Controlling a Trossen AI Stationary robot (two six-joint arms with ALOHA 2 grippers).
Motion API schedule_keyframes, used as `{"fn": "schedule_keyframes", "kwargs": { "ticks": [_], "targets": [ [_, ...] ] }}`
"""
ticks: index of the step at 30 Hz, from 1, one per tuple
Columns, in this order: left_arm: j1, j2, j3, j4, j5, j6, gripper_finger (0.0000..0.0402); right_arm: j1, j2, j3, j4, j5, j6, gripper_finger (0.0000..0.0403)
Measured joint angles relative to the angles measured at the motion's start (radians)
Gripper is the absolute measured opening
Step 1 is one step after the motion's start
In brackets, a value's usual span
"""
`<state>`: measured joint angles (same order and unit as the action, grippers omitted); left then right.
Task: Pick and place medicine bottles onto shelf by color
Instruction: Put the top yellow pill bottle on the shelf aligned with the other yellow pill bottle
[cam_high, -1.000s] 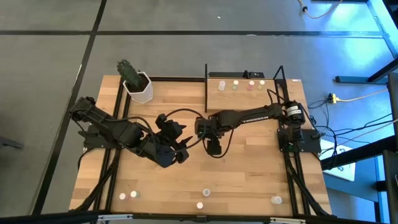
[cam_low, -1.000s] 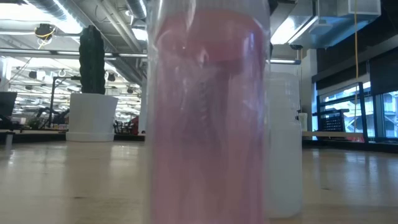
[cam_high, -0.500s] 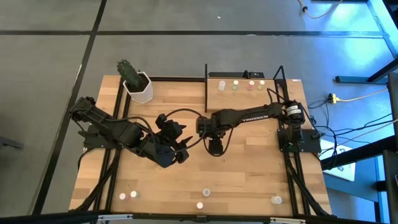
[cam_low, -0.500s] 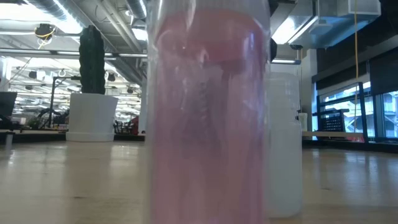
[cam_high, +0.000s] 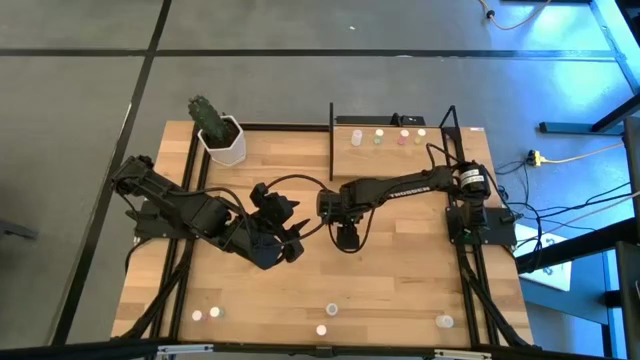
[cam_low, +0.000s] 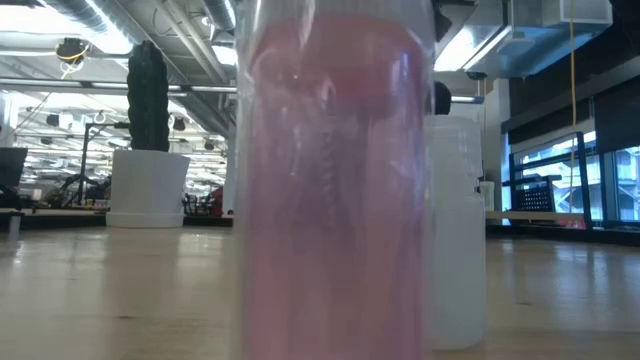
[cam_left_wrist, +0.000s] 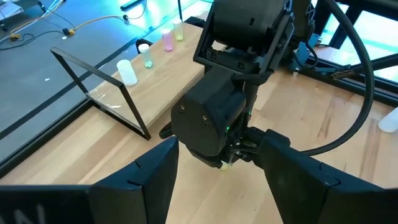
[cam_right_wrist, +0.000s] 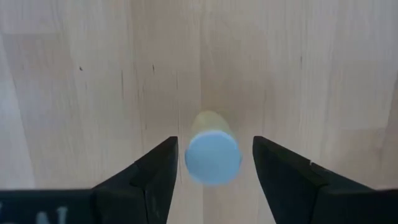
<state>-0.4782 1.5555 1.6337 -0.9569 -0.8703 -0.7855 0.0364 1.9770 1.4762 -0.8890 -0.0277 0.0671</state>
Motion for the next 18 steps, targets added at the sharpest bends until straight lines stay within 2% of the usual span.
{"fn": "schedule_keyframes", "kwargs": {
  "ticks": [10,13,18],
  "targets": [
    [0.000,0.000,0.000,0.000,0.000,0.001,0.0220,0.000,0.001,-0.040,0.059,0.000,0.000,0.0206],
    [0.000,0.000,0.000,0.000,0.000,0.000,0.0220,0.000,0.001,-0.040,0.068,0.000,0.000,0.0187],
    [0.000,0.000,0.000,0.000,0.000,0.001,0.0220,0.000,0.001,-0.040,0.070,0.000,0.002,0.0131]
  ]
}}
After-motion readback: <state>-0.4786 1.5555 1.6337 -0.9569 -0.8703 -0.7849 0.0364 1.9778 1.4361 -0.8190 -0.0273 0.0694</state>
